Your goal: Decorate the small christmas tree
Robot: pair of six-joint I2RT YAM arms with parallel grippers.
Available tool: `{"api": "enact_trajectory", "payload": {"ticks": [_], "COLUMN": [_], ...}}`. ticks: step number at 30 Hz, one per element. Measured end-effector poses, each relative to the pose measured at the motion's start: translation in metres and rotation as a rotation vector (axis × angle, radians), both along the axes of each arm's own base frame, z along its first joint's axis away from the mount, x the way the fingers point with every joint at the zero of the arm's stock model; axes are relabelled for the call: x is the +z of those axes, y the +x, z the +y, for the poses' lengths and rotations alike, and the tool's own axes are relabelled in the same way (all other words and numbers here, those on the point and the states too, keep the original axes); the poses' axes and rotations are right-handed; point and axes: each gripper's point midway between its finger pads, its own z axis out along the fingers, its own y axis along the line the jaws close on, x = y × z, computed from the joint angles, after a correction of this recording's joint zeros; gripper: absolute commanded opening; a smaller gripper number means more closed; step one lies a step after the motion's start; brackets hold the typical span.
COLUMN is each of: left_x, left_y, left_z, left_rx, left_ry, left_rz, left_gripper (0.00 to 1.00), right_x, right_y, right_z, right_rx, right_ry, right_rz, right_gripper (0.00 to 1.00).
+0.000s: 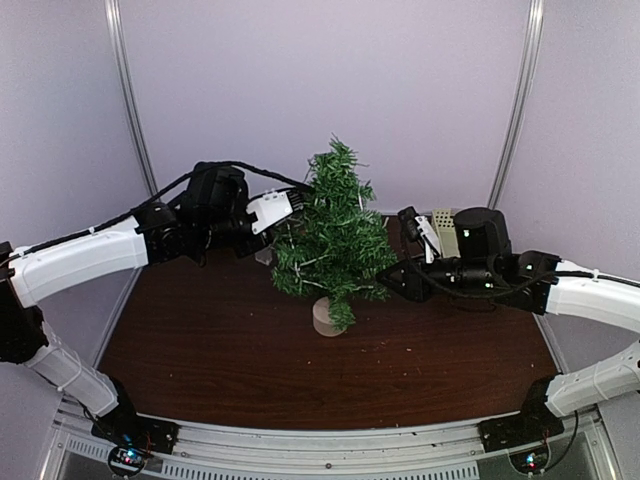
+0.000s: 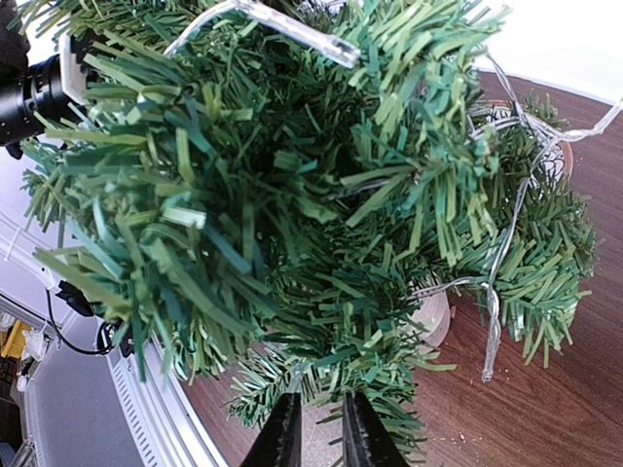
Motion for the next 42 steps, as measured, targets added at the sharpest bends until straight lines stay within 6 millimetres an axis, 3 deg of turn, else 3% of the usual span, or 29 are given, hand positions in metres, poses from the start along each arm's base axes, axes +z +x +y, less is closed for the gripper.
{"api": "enact_trajectory", "payload": {"ticks": [6,16,23,26,33,42], "left_x": [-0.005,-0.026,-0.013,-0.005,0.003,-0.009], "left_y": [0.011,0.001,-0.015,-0.018,-0.016,-0.025], "left_z": [-0.009,-0.001,0.012,0.017,0.035,0.055], "left_rx": [-0.018,-0.025,-0.039,-0.035,0.022,0.107], "left_ry": [-0.037,-0.152,-0.289,-0.36,-0.486,-0.649], "left_rz": [0.005,0.08,0.106,0.123,0.171,0.29], "left_gripper": [0.0,0.33,0.53,0.59,0.59,0.65], "right_x": [0.005,0.015,0.03,0.041,0.058,0.047], "right_y": [-0.001,-0.002,0.008,0.022,0.062,0.117], "right_z": [-0.002,-0.006,-0.018,-0.031,-0.072,-0.13], "right_rx": [0.002,-0.002,-0.043,-0.092,-0.244,-0.452], "right_ry": [0.005,0.019,0.04,0.051,0.056,-0.03], "right_rz": [-0.014,-0.033,-0.06,-0.077,-0.1,-0.051], "right_gripper": [0.21,0.25,0.3,0.31,0.32,0.33]}}
